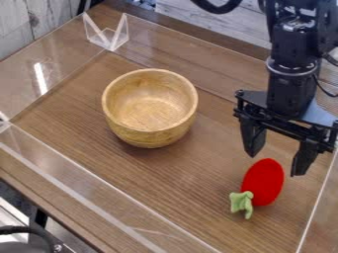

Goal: Move the red object to the right side of the table

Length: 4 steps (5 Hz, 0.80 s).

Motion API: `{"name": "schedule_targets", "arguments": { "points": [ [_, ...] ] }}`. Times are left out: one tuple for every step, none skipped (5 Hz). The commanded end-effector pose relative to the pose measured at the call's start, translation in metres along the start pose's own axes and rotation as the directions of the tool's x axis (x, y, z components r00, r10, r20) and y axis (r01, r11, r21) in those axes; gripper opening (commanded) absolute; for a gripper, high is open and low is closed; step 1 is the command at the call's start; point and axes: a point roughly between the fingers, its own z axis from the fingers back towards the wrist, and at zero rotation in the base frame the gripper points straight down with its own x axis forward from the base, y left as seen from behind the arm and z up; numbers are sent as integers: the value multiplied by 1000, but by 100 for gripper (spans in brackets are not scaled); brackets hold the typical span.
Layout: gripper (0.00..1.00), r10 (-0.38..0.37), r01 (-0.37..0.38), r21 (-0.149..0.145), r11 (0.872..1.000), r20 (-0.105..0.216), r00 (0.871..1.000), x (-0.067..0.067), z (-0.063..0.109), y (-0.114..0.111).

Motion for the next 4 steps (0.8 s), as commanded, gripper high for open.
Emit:
{"name": "schedule_targets", "arguments": {
  "points": [
    [100, -11, 12, -11, 1000, 50, 999, 11, 9, -2],
    [100, -14, 14, -9, 1000, 32, 999, 15, -1, 0],
    [100, -28, 28, -7, 1000, 29, 999, 2, 1, 7],
    [100, -37, 37, -4, 999, 37, 999, -11, 8, 15]
  ]
}}
